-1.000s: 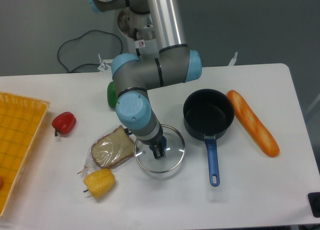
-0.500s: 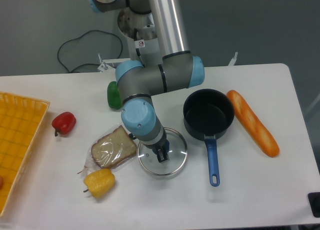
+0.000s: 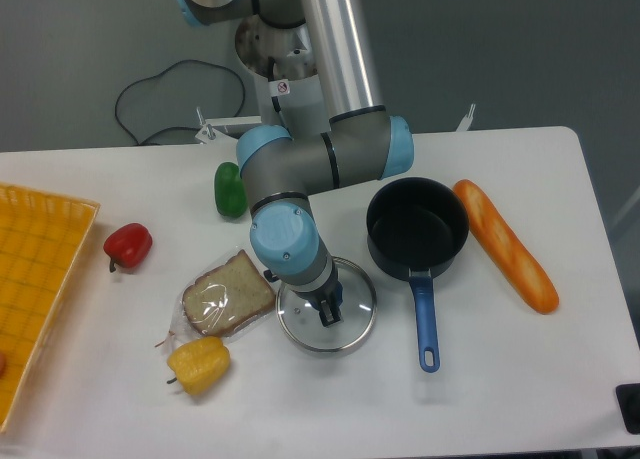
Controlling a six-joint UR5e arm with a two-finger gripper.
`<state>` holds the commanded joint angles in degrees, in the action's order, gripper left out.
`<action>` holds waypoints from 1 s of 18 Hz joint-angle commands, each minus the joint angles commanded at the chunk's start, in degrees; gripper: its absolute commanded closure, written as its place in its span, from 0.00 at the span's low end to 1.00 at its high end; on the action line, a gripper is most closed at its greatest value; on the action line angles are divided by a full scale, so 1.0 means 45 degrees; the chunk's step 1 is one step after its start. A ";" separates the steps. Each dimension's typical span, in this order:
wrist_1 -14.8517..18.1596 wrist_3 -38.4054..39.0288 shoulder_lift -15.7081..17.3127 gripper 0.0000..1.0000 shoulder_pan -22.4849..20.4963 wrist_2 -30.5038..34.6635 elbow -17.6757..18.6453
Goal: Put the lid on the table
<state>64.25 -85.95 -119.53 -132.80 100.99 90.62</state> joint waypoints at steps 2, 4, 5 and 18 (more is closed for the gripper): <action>0.0019 -0.0079 -0.0098 0.64 -0.0156 -0.0058 -0.0312; 0.0000 -0.0079 -0.0176 0.64 -0.0156 -0.0039 -0.0352; 0.0000 -0.0079 -0.0215 0.64 -0.0176 -0.0039 -0.0353; 0.0000 -0.0059 -0.0411 0.64 -0.0273 -0.0020 -0.0450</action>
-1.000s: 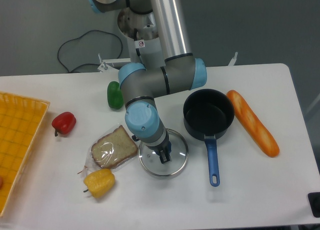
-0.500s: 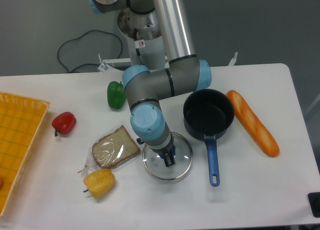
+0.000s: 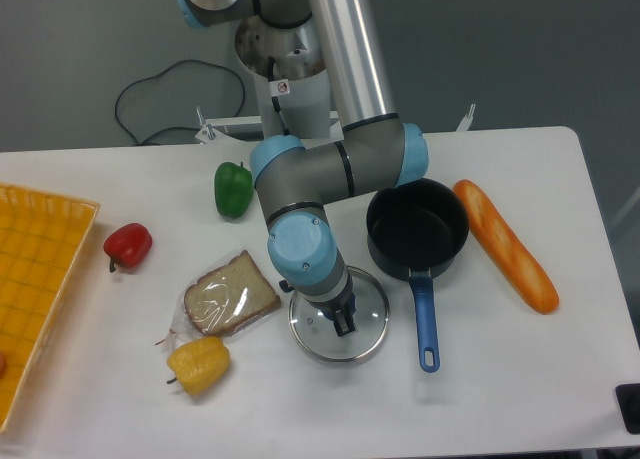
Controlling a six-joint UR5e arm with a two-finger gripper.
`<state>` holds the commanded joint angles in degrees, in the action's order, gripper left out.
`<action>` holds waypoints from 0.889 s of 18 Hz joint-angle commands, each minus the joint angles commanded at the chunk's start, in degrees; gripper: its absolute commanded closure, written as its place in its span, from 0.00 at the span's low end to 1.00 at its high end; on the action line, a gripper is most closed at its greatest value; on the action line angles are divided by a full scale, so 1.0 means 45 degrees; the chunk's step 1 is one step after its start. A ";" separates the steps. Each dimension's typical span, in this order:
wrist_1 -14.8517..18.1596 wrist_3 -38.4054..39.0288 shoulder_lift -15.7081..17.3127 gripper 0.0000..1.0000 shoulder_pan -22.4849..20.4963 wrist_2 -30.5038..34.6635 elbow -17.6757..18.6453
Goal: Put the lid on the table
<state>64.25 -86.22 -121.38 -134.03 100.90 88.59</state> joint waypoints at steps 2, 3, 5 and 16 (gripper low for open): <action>0.0000 0.0039 0.0000 0.63 0.0019 0.0000 0.0020; 0.0000 0.0097 -0.0019 0.63 0.0019 0.0000 0.0000; 0.0000 0.0118 -0.0020 0.62 0.0019 0.0000 0.0000; 0.0000 0.0156 -0.0078 0.59 0.0058 0.0000 0.0039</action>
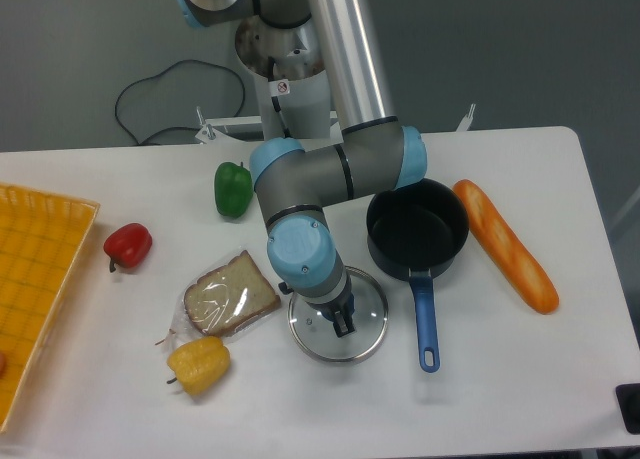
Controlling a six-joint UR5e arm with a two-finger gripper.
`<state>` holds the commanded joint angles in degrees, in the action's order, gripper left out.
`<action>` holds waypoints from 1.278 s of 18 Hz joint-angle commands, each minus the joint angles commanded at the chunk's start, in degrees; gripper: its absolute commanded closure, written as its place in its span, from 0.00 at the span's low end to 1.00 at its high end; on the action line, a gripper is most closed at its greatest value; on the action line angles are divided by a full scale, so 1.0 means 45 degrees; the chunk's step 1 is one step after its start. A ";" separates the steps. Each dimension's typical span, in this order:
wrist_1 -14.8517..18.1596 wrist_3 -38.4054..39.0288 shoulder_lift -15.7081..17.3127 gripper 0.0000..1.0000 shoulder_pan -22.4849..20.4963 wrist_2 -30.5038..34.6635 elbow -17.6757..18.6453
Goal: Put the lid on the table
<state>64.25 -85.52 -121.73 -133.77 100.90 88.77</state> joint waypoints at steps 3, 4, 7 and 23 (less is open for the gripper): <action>0.0000 0.0000 -0.0020 0.58 0.0020 0.0019 0.0000; 0.0000 0.0019 -0.0020 0.58 0.0020 0.0020 0.0019; 0.0000 0.0000 -0.0020 0.53 0.0020 0.0020 0.0020; -0.0020 -0.0020 -0.0098 0.46 0.0059 0.0058 0.0020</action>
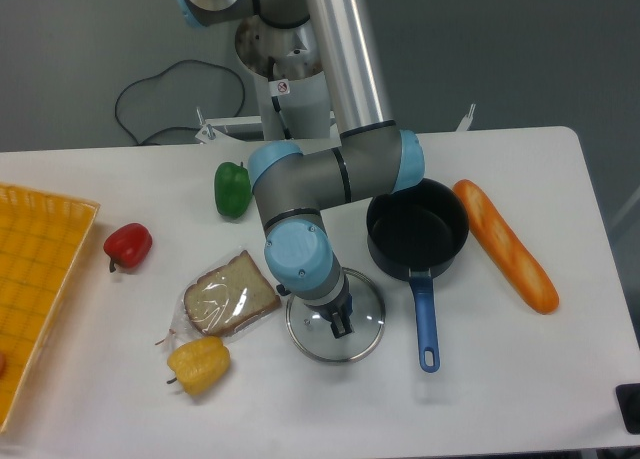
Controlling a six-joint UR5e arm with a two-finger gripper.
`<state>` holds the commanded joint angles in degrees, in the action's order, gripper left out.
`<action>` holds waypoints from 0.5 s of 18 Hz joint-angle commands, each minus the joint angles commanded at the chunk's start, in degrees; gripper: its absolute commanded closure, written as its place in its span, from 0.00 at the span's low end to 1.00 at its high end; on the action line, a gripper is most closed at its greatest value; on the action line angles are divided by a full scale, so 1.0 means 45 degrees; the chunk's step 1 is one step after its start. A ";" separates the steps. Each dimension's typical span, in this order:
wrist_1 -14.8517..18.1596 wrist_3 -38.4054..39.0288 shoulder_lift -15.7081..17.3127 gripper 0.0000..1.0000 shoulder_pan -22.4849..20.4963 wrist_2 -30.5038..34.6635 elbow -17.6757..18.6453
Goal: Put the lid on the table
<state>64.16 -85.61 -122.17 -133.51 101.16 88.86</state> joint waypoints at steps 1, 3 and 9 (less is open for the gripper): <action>0.0000 0.0000 -0.0019 0.45 0.0000 0.0000 0.0000; -0.0020 0.0000 0.0000 0.45 0.0000 -0.0019 0.0000; -0.0039 -0.0039 0.0000 0.25 0.0000 0.0000 0.0000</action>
<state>63.99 -85.78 -122.17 -133.51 101.16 88.86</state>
